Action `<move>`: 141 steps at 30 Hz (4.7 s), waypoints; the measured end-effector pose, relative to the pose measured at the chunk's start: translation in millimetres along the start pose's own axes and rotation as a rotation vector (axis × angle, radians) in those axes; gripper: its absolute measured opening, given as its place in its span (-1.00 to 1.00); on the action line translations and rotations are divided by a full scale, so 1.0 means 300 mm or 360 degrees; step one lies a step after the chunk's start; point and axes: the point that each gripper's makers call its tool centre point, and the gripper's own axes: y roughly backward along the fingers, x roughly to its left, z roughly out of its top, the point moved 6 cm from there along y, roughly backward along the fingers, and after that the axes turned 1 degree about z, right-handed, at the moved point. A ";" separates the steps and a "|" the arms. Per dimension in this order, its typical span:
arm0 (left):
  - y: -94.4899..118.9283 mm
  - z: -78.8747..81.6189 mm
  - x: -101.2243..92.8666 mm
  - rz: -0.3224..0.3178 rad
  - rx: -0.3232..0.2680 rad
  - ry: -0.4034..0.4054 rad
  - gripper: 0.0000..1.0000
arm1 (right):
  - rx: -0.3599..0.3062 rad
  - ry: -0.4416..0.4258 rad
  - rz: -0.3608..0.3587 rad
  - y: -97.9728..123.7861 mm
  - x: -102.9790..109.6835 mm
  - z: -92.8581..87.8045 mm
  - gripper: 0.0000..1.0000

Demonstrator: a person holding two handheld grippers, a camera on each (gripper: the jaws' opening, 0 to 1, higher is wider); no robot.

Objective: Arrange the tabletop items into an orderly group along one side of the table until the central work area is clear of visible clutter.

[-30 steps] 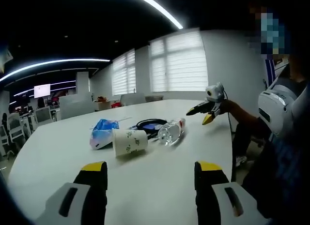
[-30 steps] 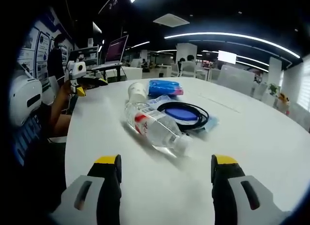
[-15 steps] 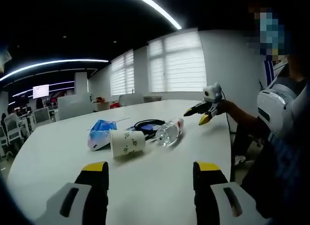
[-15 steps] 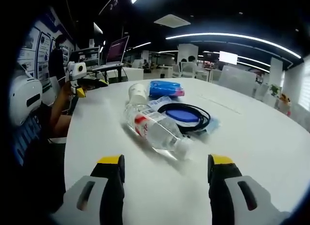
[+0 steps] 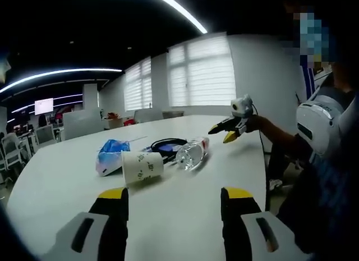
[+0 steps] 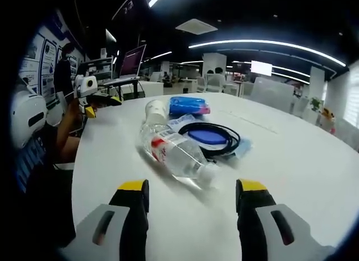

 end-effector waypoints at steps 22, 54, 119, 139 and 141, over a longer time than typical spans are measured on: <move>-0.049 -0.006 -0.030 -0.0058 0.0008 0.0008 0.28 | 0.0002 -0.0004 0.0015 -0.016 -0.008 -0.012 0.07; -0.114 0.003 -0.072 -0.0138 0.0008 -0.0005 0.23 | 0.0011 -0.0003 0.0037 -0.029 -0.001 -0.016 -0.04; -0.270 0.011 -0.141 -0.0254 0.0015 0.0000 0.08 | 0.0077 0.0087 0.0013 -0.070 -0.018 -0.019 -0.24; -0.312 0.023 -0.146 -0.0248 -0.0001 0.0007 0.02 | 0.0053 0.0090 0.0006 -0.069 -0.023 -0.006 -0.31; -0.315 0.022 -0.146 -0.0245 0.0001 0.0009 0.02 | 0.0048 0.0091 0.0001 -0.068 -0.025 -0.004 -0.32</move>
